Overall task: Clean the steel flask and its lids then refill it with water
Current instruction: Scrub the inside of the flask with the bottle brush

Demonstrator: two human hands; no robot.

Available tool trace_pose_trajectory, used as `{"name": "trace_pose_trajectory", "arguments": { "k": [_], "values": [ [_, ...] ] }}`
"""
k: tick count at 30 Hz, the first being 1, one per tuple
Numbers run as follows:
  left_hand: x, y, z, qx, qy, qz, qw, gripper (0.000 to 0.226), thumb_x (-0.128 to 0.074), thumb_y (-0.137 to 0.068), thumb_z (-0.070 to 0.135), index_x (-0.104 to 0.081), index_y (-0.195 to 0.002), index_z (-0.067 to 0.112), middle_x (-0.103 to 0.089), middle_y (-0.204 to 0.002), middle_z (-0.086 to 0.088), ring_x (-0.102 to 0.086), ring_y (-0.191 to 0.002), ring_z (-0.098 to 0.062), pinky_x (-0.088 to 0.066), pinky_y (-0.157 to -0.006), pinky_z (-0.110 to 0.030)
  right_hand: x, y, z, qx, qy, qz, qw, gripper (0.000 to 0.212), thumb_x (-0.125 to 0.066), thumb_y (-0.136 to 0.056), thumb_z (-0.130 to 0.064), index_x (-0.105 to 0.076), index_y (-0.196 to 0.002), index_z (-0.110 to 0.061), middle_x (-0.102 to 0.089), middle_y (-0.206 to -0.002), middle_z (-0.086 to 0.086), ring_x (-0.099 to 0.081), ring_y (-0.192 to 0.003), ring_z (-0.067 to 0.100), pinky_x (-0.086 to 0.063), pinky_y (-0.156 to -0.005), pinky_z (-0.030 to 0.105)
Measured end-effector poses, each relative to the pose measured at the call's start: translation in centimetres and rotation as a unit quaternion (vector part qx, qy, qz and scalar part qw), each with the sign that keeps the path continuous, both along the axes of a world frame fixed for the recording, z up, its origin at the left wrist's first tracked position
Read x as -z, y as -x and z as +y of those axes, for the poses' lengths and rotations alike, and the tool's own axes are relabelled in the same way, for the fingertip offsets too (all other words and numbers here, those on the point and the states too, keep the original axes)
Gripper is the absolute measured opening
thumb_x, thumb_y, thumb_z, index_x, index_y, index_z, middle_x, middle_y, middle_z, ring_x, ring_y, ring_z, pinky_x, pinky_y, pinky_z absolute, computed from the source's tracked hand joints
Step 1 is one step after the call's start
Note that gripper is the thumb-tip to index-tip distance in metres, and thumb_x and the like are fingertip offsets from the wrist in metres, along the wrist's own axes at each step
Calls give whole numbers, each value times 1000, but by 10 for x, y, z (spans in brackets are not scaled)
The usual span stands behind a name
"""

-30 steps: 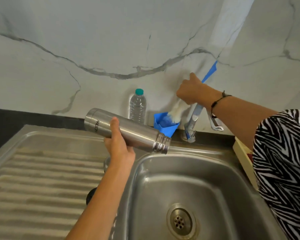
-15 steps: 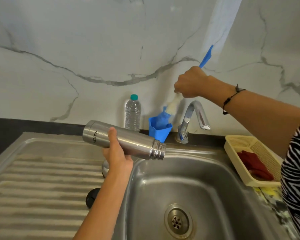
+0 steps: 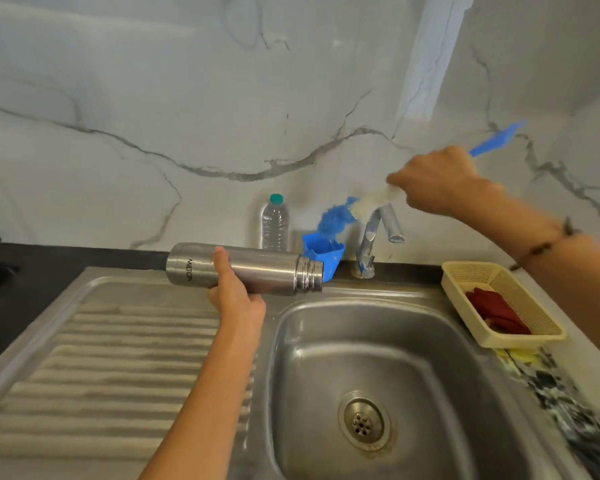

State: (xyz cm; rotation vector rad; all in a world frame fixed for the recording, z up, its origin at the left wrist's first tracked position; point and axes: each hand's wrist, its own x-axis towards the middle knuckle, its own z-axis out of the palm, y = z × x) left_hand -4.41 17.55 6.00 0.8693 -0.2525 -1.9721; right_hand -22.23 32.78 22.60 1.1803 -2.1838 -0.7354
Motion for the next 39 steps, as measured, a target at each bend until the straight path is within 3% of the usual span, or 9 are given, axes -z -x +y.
{"name": "trace_pose_trajectory", "arguments": {
  "k": [4,6,9,14,19,25,29,34,39],
  "values": [
    [-2,-14,-9,-32,-10,18,999,41,-72,-83,38,-46,-107,19,-63,-118,-5,-63,-105,-22,-50,-98,-44,41,-41,60,50,178,-183,966,40,-42,-92,-17,-50,-125,-37,-63,-99,2,-60,-85,25,-47,-69,35],
    [-4,-17,-11,-45,-13,8,999,43,-72,-83,40,-45,-109,20,-62,-118,-5,-63,-105,-22,-50,-98,-44,74,-62,86,67,251,-285,922,44,-41,-93,-18,-47,-128,-44,-63,-109,6,-60,-93,31,-47,-71,36],
    [-4,-16,-6,-67,-5,0,998,47,-71,-83,41,-43,-114,19,-61,-119,-6,-63,-103,-24,-51,-96,-45,128,-83,107,65,329,-405,850,43,-40,-96,-18,-48,-131,-41,-61,-92,7,-55,-75,26,-40,-55,30],
    [0,-9,12,-127,-15,-35,991,48,-70,-83,45,-42,-112,19,-60,-118,-3,-62,-101,-22,-50,-96,-40,194,-72,119,76,420,-523,738,39,-46,-96,-15,-54,-130,-31,-65,-104,7,-53,-83,21,-36,-65,32],
    [5,-3,28,-143,-9,-50,988,51,-69,-84,42,-36,-114,18,-58,-106,-4,-61,-91,-21,-52,-93,-44,220,-54,126,-9,379,-525,762,43,-47,-94,-15,-54,-128,-41,-66,-87,-1,-61,-83,23,-38,-61,31],
    [9,-9,25,-124,25,-68,990,55,-73,-82,37,-37,-119,20,-59,-112,-8,-63,-98,-25,-52,-92,-49,236,-33,127,-150,350,-449,808,37,-51,-83,-4,-68,-111,-21,-70,-76,-1,-64,-64,28,-41,-50,27],
    [14,-16,19,-100,33,-95,990,54,-73,-81,39,-43,-120,17,-61,-110,-8,-64,-94,-24,-55,-86,-47,242,-27,127,-230,345,-357,837,38,-40,-78,-19,-72,-97,-13,-73,-79,0,-67,-56,27,-46,-39,28],
    [33,-15,16,-58,60,-150,985,63,-76,-75,36,-46,-125,14,-66,-113,-9,-68,-94,-25,-57,-80,-47,234,-27,129,-218,304,-334,865,30,-54,-71,-10,-72,-95,-17,-73,-77,-2,-66,-54,23,-45,-38,26],
    [45,4,31,8,44,-132,990,61,-77,-75,35,-50,-125,13,-66,-113,-10,-67,-96,-28,-55,-86,-51,238,-57,106,-129,338,-422,831,23,-48,-84,-17,-68,-97,-19,-71,-81,1,-66,-72,29,-51,-55,36]
  ]
}}
